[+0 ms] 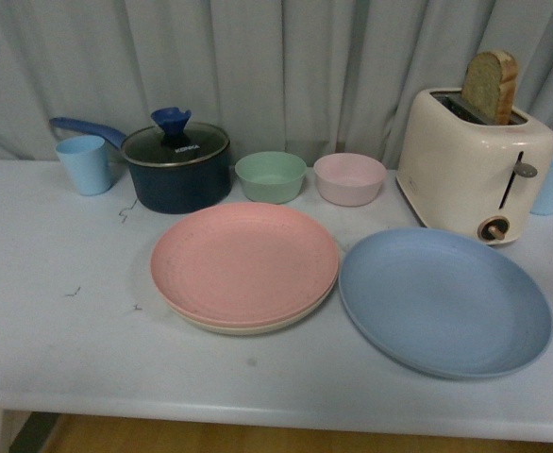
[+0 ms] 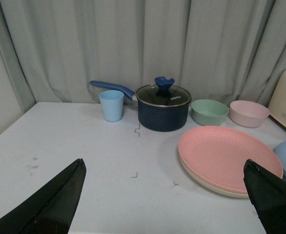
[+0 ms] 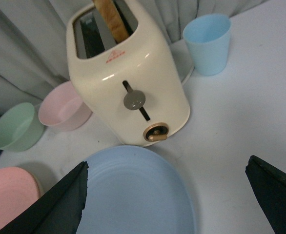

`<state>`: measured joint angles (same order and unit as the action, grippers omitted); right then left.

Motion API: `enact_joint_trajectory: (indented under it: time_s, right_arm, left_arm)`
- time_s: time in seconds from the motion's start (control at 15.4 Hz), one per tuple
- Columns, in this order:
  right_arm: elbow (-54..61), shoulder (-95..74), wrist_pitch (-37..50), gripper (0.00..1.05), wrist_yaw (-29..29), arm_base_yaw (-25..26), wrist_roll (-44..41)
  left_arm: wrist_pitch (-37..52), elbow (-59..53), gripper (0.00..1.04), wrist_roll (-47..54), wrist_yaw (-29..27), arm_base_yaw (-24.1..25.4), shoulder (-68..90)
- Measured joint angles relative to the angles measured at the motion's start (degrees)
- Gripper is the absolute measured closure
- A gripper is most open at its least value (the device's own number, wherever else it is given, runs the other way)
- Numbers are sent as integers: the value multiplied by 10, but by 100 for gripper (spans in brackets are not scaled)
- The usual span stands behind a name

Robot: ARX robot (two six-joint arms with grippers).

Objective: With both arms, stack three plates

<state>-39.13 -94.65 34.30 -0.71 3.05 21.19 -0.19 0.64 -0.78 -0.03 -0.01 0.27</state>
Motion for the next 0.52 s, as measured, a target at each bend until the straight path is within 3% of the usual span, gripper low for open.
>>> enact_joint_trajectory:
  time_s: [0.2, 0.46, 0.52]
  right_arm:
    - [-176, -238, -176, 6, -61, -51, 36]
    - [-192, -286, -199, 7, -58, -57, 52]
    - [-191, -288, -198, 15, -58, -57, 52]
  left_arm:
    - [0, 0, 7, 0, 0, 0, 0]
    - [0, 0, 7, 0, 0, 0, 0]
    - [0, 0, 7, 0, 0, 0, 0]
